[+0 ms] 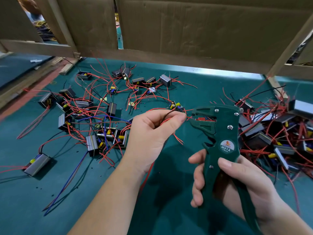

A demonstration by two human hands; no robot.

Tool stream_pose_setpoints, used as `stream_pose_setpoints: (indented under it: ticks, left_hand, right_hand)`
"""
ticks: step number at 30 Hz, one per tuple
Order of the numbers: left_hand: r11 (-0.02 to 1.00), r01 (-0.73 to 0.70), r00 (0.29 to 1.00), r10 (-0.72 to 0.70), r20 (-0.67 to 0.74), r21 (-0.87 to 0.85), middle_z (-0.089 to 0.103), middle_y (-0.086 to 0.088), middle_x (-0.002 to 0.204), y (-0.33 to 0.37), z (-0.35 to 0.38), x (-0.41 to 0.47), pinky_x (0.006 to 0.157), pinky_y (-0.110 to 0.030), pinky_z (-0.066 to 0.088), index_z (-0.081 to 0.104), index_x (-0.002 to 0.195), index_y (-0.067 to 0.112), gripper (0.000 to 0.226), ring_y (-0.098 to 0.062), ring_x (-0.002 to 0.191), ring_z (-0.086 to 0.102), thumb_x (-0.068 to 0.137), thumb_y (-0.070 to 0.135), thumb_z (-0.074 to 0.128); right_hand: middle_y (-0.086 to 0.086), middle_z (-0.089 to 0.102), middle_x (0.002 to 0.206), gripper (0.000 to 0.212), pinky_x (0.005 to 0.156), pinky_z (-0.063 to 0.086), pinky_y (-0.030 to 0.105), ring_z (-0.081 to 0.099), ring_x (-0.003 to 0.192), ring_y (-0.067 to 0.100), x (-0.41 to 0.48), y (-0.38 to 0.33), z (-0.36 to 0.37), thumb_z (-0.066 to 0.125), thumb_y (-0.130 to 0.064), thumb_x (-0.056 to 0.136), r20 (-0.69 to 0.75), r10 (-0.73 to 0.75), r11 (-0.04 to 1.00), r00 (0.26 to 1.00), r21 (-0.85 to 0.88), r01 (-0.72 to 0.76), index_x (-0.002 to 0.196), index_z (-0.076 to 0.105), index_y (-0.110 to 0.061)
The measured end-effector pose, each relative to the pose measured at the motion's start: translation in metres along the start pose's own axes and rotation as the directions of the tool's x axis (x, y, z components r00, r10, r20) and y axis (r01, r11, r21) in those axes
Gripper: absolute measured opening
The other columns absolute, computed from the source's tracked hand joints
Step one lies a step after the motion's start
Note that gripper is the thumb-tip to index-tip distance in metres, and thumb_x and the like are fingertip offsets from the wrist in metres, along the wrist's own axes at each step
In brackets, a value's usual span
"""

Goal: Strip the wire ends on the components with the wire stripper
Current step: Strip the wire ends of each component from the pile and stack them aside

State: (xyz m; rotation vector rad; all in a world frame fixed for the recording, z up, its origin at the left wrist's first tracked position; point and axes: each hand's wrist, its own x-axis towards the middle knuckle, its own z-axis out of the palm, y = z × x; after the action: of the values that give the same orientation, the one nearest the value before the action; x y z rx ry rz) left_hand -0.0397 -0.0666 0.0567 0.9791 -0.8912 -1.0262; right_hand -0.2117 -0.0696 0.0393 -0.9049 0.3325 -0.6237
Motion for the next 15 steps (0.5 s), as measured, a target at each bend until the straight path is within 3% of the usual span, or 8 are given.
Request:
stream_pose_setpoints:
  ticks: [7,15]
  left_hand:
    - [0.999,0.026,0.999,-0.028,-0.045,-0.048,0.062,0.01,0.052,0.001,0.001,-0.001,0.047,-0.006,0.037,0.074,0.062,0.016,0.008,0.002,0.046,0.05,0.061,0.023,0.072]
    - [0.999,0.037,0.999,-0.037,0.015,-0.038,0.06,0.01,0.051,0.002,0.003,-0.003,0.041,-0.005,0.033,0.069,0.07,0.011,0.011,0.003,0.039,0.045,0.063,0.021,0.069]
  right_hand:
    - [0.023,0.063,0.081,0.046,0.068,0.049,0.051,0.062,0.069,0.041,-0.008,0.004,-0.014,0.072,-0.033,0.083,0.007,0.041,0.999,0.999,0.035,-0.041,0.111,0.062,0.002]
    - [0.022,0.062,0.077,0.043,0.067,0.048,0.051,0.062,0.066,0.04,-0.007,0.005,-0.01,0.072,-0.037,0.083,-0.023,0.07,0.998,0.997,0.008,-0.07,0.103,0.064,0.0]
